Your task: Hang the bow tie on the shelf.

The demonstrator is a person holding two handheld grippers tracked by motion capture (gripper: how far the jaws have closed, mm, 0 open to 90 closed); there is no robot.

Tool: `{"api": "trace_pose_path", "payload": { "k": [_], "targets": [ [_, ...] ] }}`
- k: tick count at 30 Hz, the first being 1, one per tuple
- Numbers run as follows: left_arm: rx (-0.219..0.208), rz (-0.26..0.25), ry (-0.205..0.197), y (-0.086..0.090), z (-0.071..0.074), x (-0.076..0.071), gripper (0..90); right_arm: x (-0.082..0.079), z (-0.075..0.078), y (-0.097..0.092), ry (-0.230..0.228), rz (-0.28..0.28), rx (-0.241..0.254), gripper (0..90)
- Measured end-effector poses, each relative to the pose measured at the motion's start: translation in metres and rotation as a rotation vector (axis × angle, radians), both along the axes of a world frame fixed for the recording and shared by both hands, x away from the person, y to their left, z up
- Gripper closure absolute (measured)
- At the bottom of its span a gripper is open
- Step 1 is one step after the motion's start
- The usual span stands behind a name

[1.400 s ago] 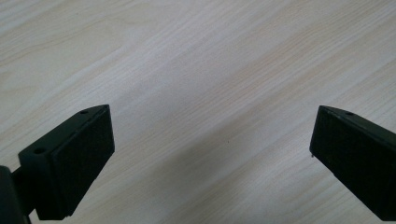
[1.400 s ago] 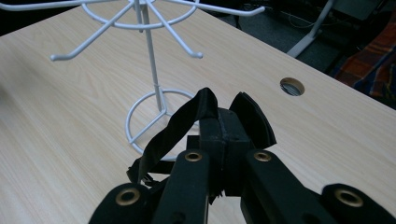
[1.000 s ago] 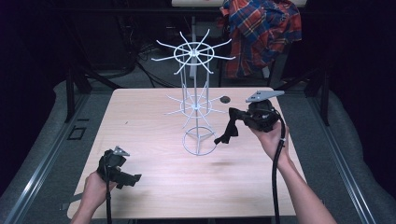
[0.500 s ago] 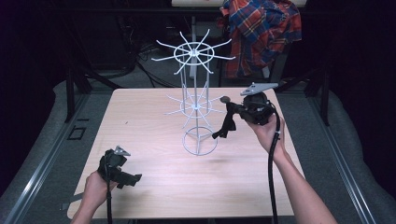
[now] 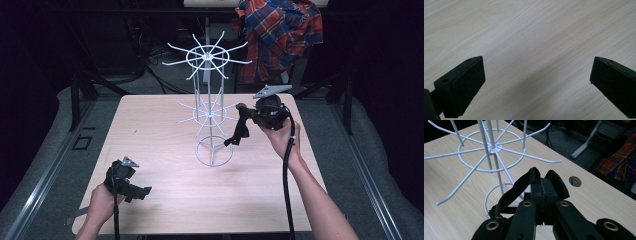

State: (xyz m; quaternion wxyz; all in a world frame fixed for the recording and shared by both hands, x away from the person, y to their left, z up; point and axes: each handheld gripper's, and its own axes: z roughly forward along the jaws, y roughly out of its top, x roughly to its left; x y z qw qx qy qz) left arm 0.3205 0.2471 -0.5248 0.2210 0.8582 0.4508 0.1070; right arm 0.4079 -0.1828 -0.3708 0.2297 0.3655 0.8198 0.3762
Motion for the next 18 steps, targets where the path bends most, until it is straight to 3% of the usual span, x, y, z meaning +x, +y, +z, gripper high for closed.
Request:
{"api": "trace_pose_path", "payload": {
  "k": [18],
  "targets": [
    [-0.001, 0.0, 0.0, 0.0, 0.0, 0.0, 0.0, 0.016, -0.015, 0.001, 0.056, -0.02, 0.017, 90.0]
  ]
}}
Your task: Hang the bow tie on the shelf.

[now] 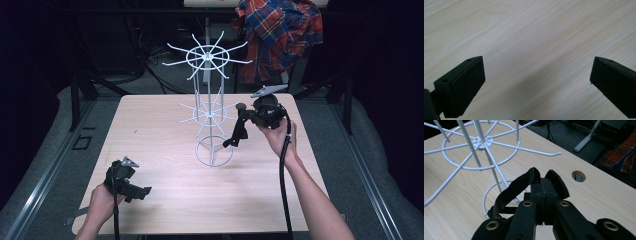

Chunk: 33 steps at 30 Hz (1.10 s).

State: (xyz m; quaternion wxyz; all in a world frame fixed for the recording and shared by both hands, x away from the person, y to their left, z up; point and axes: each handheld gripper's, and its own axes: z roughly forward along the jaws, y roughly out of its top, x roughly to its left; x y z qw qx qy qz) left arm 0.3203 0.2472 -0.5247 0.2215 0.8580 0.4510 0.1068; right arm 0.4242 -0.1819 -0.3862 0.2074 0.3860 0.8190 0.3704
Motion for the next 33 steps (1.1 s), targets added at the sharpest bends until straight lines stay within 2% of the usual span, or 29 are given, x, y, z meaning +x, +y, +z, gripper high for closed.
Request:
{"api": "trace_pose_path", "payload": {
  "k": [8, 33],
  "targets": [
    [-0.001, 0.003, -0.003, 0.0, 0.0, 0.0, 0.0, 0.005, -0.009, -0.002, 0.03, -0.007, 0.019, 90.0],
    [0.002, 0.001, 0.002, 0.0, 0.0, 0.0, 0.0, 0.007, -0.045, 0.003, 0.111, 0.012, 0.019, 90.0]
  ]
}}
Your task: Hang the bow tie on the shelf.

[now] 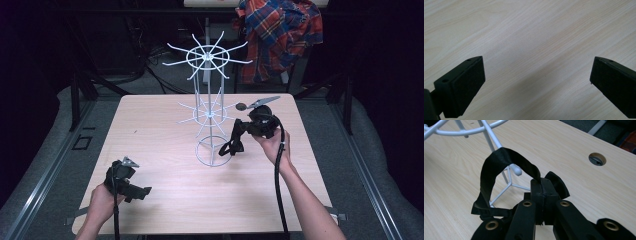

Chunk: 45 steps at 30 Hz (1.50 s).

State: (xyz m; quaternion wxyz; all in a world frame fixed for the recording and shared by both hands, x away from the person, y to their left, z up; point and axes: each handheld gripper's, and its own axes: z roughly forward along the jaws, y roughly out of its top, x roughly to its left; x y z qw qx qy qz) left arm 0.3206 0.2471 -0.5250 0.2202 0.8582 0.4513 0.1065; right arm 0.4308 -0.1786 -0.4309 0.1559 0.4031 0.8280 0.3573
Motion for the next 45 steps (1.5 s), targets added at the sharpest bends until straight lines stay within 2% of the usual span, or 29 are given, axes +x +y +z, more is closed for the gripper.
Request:
{"api": "trace_pose_path", "payload": {
  "k": [5, 11, 13, 17, 19, 20, 22, 29, 34, 42, 45],
  "targets": [
    [0.002, -0.001, 0.002, 0.0, 0.0, 0.0, 0.0, 0.0, -0.003, -0.001, 0.011, 0.006, 0.004, 89.6],
    [0.003, -0.001, 0.002, 0.0, 0.0, 0.0, 0.0, -0.003, -0.004, -0.002, 0.018, 0.009, 0.01, 84.4],
    [0.003, -0.001, 0.002, 0.0, 0.0, 0.0, 0.0, -0.005, -0.003, -0.005, 0.021, 0.013, 0.014, 78.4],
    [0.004, -0.001, 0.001, 0.0, 0.0, 0.0, 0.0, -0.007, -0.002, -0.008, 0.021, 0.019, 0.011, 73.0],
    [0.004, -0.001, 0.001, 0.0, 0.0, 0.0, 0.0, -0.009, -0.001, -0.009, 0.028, 0.021, 0.0, 66.7],
    [0.004, -0.001, 0.001, -0.001, 0.0, 0.0, 0.0, -0.011, 0.0, -0.011, 0.038, 0.017, -0.01, 60.5],
    [0.004, -0.002, 0.001, -0.001, 0.0, 0.0, 0.0, -0.012, 0.0, -0.012, 0.033, 0.011, -0.014, 58.5],
    [0.006, 0.0, -0.002, -0.001, 0.0, 0.0, 0.0, -0.02, 0.003, -0.019, 0.062, -0.015, -0.043, 44.1],
    [0.006, 0.001, -0.002, -0.001, 0.0, 0.0, 0.0, -0.029, 0.009, -0.029, 0.052, -0.042, -0.051, 34.5],
    [0.007, 0.0, -0.001, -0.002, 0.0, 0.0, 0.0, -0.048, 0.013, -0.043, 0.074, -0.033, -0.084, 18.9],
    [0.008, 0.0, -0.001, -0.002, 0.0, 0.0, 0.0, -0.056, 0.013, -0.047, 0.064, -0.027, -0.077, 16.6]
  ]
}}
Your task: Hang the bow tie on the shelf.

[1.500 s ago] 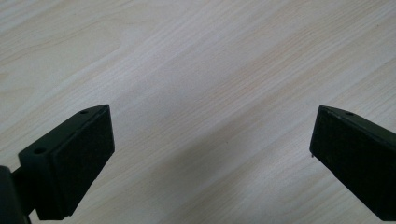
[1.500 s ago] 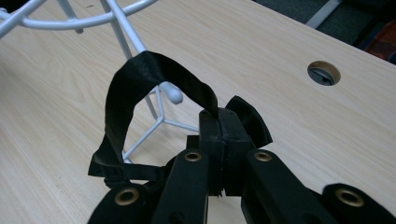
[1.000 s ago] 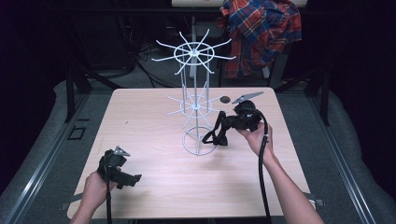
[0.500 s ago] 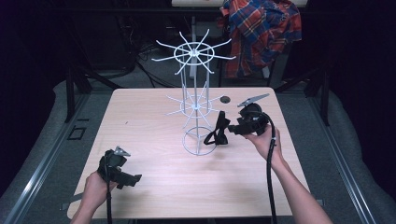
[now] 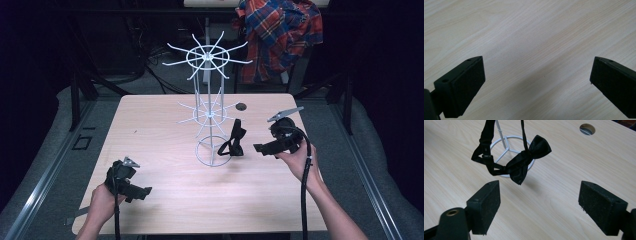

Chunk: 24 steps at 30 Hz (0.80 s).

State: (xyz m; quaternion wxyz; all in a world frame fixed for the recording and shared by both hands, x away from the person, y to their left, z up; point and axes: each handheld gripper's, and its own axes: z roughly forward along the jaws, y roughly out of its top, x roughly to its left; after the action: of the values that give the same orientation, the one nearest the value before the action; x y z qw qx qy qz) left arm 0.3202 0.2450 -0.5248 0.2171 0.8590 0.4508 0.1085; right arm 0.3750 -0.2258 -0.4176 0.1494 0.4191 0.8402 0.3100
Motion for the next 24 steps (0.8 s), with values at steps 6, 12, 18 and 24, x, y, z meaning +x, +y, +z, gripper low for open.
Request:
{"api": "trace_pose_path", "payload": {
  "k": [6, 12, 18, 24],
  "targets": [
    [0.0, 0.002, -0.001, 0.0, 0.0, 0.0, 0.0, -0.017, -0.002, -0.009, 0.011, 0.024, 0.004, 12.7],
    [0.003, 0.002, -0.003, -0.001, 0.0, 0.0, 0.0, -0.034, -0.015, -0.013, 0.042, 0.044, -0.041, 7.4],
    [0.003, -0.002, 0.008, -0.001, -0.001, 0.0, 0.0, -0.05, -0.037, -0.017, 0.097, 0.066, -0.051, 1.9],
    [0.009, -0.003, 0.005, 0.0, 0.0, 0.001, 0.0, -0.061, -0.054, -0.019, 0.105, 0.086, -0.134, 0.0]
  ]
}}
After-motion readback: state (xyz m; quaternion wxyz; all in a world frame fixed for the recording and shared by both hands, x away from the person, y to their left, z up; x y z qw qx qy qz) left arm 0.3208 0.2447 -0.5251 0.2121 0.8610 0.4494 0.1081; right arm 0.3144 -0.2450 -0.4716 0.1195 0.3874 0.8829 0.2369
